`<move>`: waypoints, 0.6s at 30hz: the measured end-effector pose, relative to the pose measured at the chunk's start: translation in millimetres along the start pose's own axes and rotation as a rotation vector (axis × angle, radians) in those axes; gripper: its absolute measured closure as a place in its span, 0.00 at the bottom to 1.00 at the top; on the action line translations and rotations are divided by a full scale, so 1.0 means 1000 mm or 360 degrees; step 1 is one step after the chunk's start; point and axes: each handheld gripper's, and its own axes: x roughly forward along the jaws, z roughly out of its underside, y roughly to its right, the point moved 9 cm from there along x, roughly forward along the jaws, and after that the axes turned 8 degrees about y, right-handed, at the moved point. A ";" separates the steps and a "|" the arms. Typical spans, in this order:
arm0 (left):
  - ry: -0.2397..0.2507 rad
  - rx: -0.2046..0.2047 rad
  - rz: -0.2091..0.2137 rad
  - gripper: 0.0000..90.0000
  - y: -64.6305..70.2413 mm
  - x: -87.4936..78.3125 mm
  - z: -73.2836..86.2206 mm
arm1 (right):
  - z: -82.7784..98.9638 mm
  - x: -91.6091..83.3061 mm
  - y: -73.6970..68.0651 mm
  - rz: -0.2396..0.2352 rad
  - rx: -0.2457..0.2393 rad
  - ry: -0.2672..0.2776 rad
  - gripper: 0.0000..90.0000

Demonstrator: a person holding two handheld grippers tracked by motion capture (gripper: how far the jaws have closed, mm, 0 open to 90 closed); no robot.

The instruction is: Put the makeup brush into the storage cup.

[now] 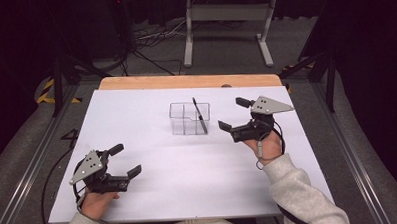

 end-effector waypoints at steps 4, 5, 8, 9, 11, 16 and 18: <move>0.0001 0.0001 0.0011 0.05 0.000 0.000 0.000 | 0.003 -0.008 -0.002 -0.0045 -0.0005 -0.0005 0.00; 0.0001 0.0003 0.0010 0.05 0.000 0.000 0.000 | 0.004 -0.010 -0.003 -0.0047 -0.0014 -0.0006 0.00; 0.0004 0.0002 0.0008 0.05 0.000 0.000 0.000 | 0.007 -0.015 -0.003 -0.0053 -0.0036 -0.0004 0.00; 0.0003 0.0000 0.0007 0.05 0.000 0.000 0.000 | 0.008 -0.017 -0.004 -0.0059 -0.0031 -0.0006 0.00; 0.0002 0.0000 0.0007 0.05 0.000 0.000 0.000 | 0.012 -0.020 -0.005 -0.0063 -0.0038 -0.0014 0.00; 0.0005 0.0003 0.0009 0.05 0.000 0.000 0.000 | 0.019 -0.030 -0.008 -0.0080 -0.0077 -0.0014 0.00; 0.0003 -0.0002 0.0008 0.05 0.000 0.000 0.000 | 0.021 -0.034 -0.010 -0.0104 -0.0089 0.0003 0.00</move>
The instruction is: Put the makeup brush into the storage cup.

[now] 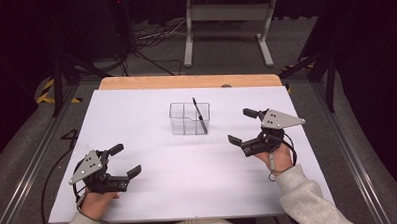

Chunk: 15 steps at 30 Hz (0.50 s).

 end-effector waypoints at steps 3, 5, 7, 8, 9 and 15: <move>-0.0004 0.0002 0.0001 0.05 0.000 0.000 0.000 | 0.006 -0.005 -0.004 -0.0031 0.0005 0.0004 0.00; -0.0001 0.0003 0.0000 0.05 0.001 0.000 0.000 | 0.011 -0.007 -0.006 -0.0035 0.0001 -0.0005 0.00; -0.0004 0.0006 0.0003 0.05 0.000 0.000 0.000 | 0.018 -0.009 -0.009 -0.0051 0.0004 -0.0015 0.00; -0.0001 0.0006 0.0001 0.05 0.000 0.000 0.000 | 0.019 -0.010 -0.010 -0.0049 0.0004 -0.0014 0.00; -0.0004 0.0005 0.0003 0.05 0.000 0.000 0.000 | 0.021 -0.011 -0.011 -0.0047 0.0004 -0.0015 0.00; -0.0002 0.0004 0.0000 0.05 0.001 0.000 0.000 | 0.032 -0.014 -0.015 -0.0055 0.0034 -0.0012 0.00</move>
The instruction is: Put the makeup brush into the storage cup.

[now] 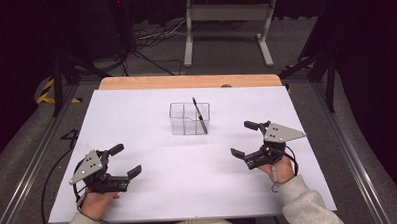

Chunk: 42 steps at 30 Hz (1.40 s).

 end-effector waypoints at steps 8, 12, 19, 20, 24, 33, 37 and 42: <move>-0.0003 -0.0001 0.0005 0.05 0.000 0.000 0.000 | 0.013 -0.003 -0.004 0.0008 0.0008 0.0010 0.00; 0.0003 0.0002 0.0008 0.05 0.000 0.000 0.000 | 0.019 -0.004 -0.008 -0.0018 0.0005 0.0016 0.00; 0.0015 -0.0005 0.0014 0.04 0.000 -0.001 -0.001 | 0.029 -0.007 -0.008 -0.0010 0.0032 0.0015 0.00; 0.0017 -0.0006 0.0012 0.04 0.000 -0.001 -0.001 | 0.029 -0.008 -0.008 0.0000 0.0032 0.0018 0.00; 0.0014 0.0000 0.0032 0.04 0.001 0.000 0.000 | 0.033 -0.009 -0.010 0.0031 0.0017 0.0028 0.00; 0.0043 -0.0015 0.0063 0.03 0.002 -0.001 -0.001 | 0.042 -0.009 -0.012 0.0032 0.0054 0.0011 0.00; 0.0056 -0.0028 0.0079 0.03 0.002 -0.001 -0.001 | 0.047 -0.006 -0.012 0.0019 0.0072 -0.0022 0.00; 0.0066 -0.0047 0.0078 0.03 0.002 -0.001 -0.001 | 0.049 -0.004 -0.014 0.0009 0.0070 -0.0031 0.00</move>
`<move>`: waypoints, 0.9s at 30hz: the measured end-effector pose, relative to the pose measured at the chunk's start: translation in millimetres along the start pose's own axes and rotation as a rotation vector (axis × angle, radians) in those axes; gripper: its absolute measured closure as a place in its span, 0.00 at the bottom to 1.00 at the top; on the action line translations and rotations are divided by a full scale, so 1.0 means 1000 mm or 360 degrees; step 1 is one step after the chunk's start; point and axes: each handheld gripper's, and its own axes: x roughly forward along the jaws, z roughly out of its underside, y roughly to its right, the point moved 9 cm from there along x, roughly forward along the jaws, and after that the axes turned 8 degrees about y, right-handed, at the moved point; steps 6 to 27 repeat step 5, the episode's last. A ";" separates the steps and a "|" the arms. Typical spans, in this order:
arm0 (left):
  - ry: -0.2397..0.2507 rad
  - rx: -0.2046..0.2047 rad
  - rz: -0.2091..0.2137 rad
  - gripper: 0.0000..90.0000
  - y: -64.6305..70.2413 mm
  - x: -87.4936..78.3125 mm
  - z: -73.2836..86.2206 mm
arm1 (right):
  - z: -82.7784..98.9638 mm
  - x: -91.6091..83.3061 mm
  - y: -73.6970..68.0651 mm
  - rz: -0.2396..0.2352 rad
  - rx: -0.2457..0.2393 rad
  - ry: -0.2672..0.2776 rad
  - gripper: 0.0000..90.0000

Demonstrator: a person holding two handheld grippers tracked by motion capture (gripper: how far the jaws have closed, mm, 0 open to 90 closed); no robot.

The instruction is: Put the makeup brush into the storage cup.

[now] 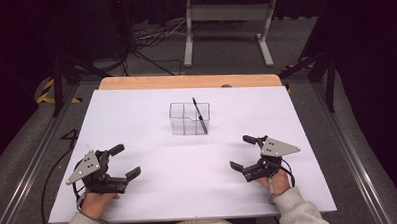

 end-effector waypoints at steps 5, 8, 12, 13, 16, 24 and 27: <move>-0.0001 0.0002 0.0000 0.03 0.000 0.000 0.000 | 0.000 0.000 0.000 0.0003 0.0001 0.0004 0.00; -0.0001 0.0002 0.0000 0.03 0.000 0.000 0.000 | 0.000 0.000 0.000 0.0003 0.0001 0.0004 0.00; -0.0001 0.0002 0.0000 0.03 0.000 0.000 0.000 | 0.000 0.000 0.000 0.0003 0.0001 0.0004 0.00; -0.0001 0.0002 0.0000 0.03 0.000 0.000 0.000 | 0.000 0.000 0.000 0.0003 0.0001 0.0004 0.00; -0.0001 0.0002 0.0000 0.03 0.000 0.000 0.000 | 0.000 0.000 0.000 0.0003 0.0001 0.0004 0.00; -0.0001 0.0002 0.0000 0.03 0.000 0.000 0.000 | 0.000 0.000 0.000 0.0003 0.0001 0.0004 0.00; -0.0001 0.0002 0.0000 0.03 0.000 0.000 0.000 | 0.000 0.000 0.000 0.0003 0.0001 0.0004 0.00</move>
